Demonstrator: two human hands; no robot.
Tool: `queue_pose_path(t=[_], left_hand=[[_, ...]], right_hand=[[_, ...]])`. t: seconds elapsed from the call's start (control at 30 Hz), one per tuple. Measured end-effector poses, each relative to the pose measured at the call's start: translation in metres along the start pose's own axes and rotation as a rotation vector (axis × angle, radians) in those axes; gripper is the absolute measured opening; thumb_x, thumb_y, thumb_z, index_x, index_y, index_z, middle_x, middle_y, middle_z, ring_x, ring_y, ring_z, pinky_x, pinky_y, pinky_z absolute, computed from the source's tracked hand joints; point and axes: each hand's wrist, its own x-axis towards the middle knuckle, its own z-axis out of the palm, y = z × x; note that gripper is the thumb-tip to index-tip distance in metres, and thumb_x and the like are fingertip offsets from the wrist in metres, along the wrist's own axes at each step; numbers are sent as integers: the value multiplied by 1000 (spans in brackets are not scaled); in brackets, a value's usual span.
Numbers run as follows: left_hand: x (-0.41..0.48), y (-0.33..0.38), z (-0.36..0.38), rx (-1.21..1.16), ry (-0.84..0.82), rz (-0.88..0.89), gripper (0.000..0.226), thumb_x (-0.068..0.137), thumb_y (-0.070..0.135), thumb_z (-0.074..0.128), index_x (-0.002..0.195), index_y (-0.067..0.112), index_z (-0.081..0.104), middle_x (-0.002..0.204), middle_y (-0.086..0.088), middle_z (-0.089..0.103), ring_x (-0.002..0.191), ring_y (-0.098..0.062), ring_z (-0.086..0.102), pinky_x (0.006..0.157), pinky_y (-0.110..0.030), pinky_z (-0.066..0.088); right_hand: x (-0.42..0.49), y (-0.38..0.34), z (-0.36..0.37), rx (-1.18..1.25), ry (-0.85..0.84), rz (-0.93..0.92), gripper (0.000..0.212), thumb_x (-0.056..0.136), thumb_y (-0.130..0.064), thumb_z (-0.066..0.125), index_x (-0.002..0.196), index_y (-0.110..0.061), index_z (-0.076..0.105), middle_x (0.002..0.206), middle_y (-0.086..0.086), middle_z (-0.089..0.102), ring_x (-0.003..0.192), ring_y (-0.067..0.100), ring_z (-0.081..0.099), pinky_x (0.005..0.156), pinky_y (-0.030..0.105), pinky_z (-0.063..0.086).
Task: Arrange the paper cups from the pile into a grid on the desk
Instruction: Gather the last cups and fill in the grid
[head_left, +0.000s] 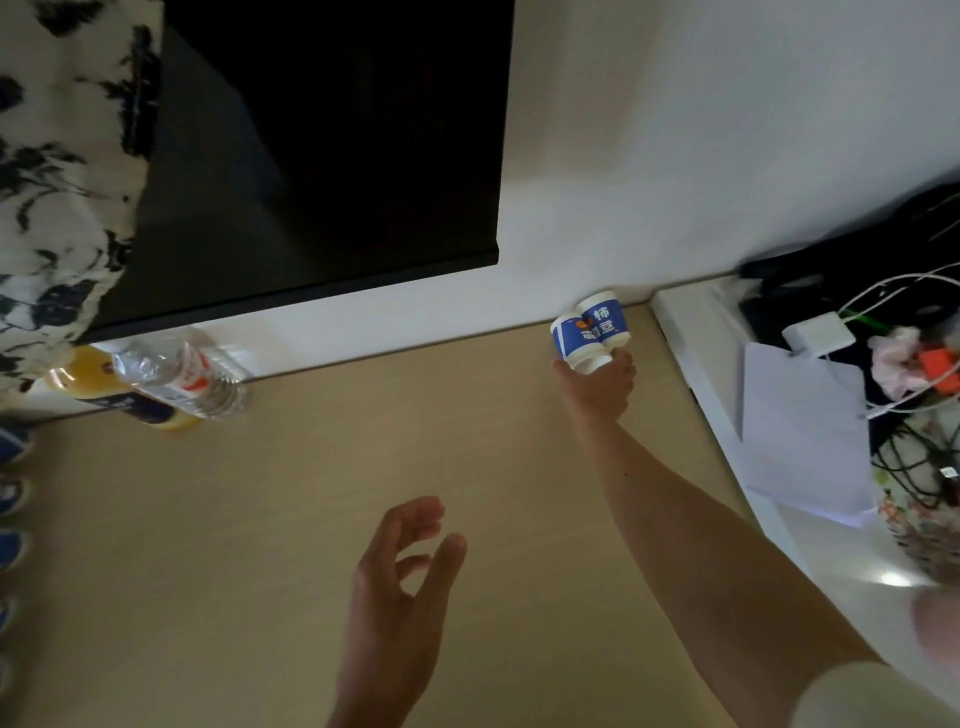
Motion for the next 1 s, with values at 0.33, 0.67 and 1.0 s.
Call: queue_pose_path(t=[0.33, 0.67, 1.0], left_hand=[[-10, 5, 8, 95, 68, 23, 46, 75, 54, 65, 112, 26, 63, 111, 19, 69, 108, -5, 65, 84, -31, 55], [-25, 29, 16, 634, 40, 301, 89, 70, 39, 83, 146, 24, 40, 147, 10, 43, 136, -11, 38, 110, -31, 32], [-93, 37, -5, 372, 210, 196, 68, 74, 49, 78, 134, 35, 50, 119, 19, 64, 106, -2, 62, 86, -36, 56]], right_hand=[[-27, 10, -26, 165, -76, -125, 69, 63, -37, 84, 119, -12, 54, 117, 6, 59, 99, 28, 63, 83, 46, 56], [-148, -5, -157, 298, -959, -472, 67, 60, -47, 83, 120, -28, 60, 115, -8, 68, 104, 15, 67, 83, 33, 56], [-233, -21, -176, 439, -1213, -531, 72, 64, -57, 72, 125, -19, 62, 116, -8, 70, 105, 4, 67, 82, 17, 50]])
